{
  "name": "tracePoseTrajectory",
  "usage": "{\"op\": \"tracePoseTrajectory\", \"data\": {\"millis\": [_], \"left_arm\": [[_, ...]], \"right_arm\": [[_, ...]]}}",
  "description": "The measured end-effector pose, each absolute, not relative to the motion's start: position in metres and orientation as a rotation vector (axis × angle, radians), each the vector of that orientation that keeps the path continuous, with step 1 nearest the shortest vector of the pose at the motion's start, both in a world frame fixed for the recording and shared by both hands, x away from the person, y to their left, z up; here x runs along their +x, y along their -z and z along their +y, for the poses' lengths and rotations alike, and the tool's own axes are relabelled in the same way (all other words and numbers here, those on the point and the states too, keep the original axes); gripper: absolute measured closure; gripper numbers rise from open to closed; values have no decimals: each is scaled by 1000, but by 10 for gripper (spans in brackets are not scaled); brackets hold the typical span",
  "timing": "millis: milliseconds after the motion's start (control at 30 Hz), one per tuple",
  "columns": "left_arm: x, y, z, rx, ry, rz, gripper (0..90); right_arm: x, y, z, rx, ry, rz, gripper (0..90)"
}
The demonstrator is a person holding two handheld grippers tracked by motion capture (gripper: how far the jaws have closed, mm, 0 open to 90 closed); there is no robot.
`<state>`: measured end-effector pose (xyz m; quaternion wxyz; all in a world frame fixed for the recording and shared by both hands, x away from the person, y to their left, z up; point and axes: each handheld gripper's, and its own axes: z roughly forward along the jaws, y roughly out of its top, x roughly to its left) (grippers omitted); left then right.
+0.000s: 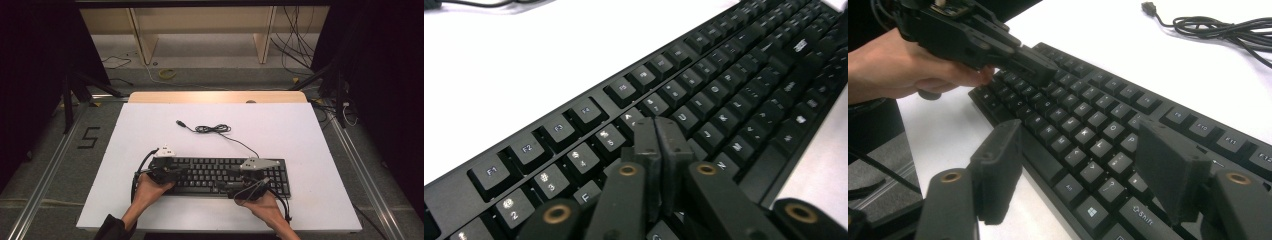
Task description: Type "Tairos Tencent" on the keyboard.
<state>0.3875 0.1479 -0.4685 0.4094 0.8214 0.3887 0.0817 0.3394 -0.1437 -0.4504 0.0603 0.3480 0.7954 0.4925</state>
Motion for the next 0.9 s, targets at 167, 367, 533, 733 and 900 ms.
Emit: {"op": "tracePoseTrajectory", "data": {"millis": [167,367,533,733,900], "left_arm": [[392,470,147,2083,-214,989,891],[394,473,145,2087,-207,994,891],[395,474,141,2106,-211,985,891],[396,478,140,2123,-218,987,892],[395,480,141,2108,-215,979,894]], "right_arm": [[337,451,-146,1053,-1491,2402,342],[336,451,-147,1055,-1493,2400,338],[335,451,-148,1060,-1491,2400,338],[335,451,-148,1054,-1490,2403,339],[334,450,-149,1057,-1489,2399,339]]}}
